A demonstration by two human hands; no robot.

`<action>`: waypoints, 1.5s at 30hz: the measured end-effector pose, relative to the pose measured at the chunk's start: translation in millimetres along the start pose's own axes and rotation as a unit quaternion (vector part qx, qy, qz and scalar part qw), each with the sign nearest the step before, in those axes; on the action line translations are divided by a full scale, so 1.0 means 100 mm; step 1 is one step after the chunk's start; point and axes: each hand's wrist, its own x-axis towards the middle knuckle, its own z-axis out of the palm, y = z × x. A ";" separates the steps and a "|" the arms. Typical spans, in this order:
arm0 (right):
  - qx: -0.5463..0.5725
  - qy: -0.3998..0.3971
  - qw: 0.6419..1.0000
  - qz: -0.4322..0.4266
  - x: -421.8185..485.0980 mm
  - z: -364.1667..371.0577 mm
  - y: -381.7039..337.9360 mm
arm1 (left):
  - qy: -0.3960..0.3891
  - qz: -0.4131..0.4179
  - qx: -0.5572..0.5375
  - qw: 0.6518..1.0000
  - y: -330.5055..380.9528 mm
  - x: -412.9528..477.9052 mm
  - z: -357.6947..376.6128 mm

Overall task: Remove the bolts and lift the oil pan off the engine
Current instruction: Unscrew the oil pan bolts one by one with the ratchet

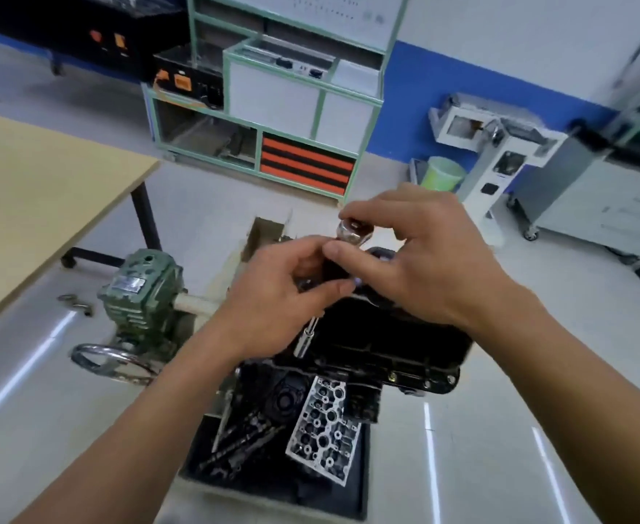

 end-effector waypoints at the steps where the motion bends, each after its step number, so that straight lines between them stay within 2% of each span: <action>1: -0.065 -0.012 0.998 -0.011 -0.12 -0.15 0.08 | -0.011 0.000 -0.005 1.000 0.03 0.01 0.19; 3: -0.133 -0.032 0.990 -0.027 -0.33 -0.36 0.19 | -0.029 -0.005 -0.001 1.000 0.06 0.02 0.50; 5: -0.143 -0.075 0.987 -0.016 -0.48 -0.44 0.23 | -0.040 -0.008 0.008 0.999 0.02 0.05 0.72; 9: -0.119 -0.139 0.975 0.127 -0.70 -0.40 0.31 | -0.035 -0.024 0.013 0.999 -0.10 0.08 0.97; 12: -0.073 -0.132 0.971 0.188 -0.86 -0.27 0.38 | -0.039 -0.011 0.028 0.999 -0.21 0.07 1.12; 17: -0.071 -0.132 0.961 0.232 -1.02 -0.11 0.38 | -0.014 -0.033 -0.016 0.999 -0.39 -0.04 1.34; 21: -0.068 -0.123 0.957 0.254 -1.12 -0.06 0.46 | 0.001 -0.027 -0.001 1.000 -0.48 -0.06 1.47; 30: -0.014 -0.119 0.968 0.221 -1.29 -0.01 0.78 | 0.029 -0.017 0.084 0.996 -0.71 -0.02 1.67; 37: 0.014 -0.150 0.957 0.247 -1.25 0.01 0.87 | 0.061 0.028 0.128 0.990 -0.72 -0.03 1.78; 40: -0.006 -0.239 0.946 0.219 -1.15 -0.08 0.87 | 0.078 0.033 0.148 0.985 -0.74 -0.05 1.80; 43: -0.091 -0.357 0.920 0.130 -1.02 -0.28 0.88 | 0.070 0.021 0.159 0.985 -0.75 -0.05 1.78; 45: -0.146 -0.383 0.908 0.083 -0.96 -0.38 0.89 | 0.055 -0.002 0.162 0.985 -0.74 -0.03 1.75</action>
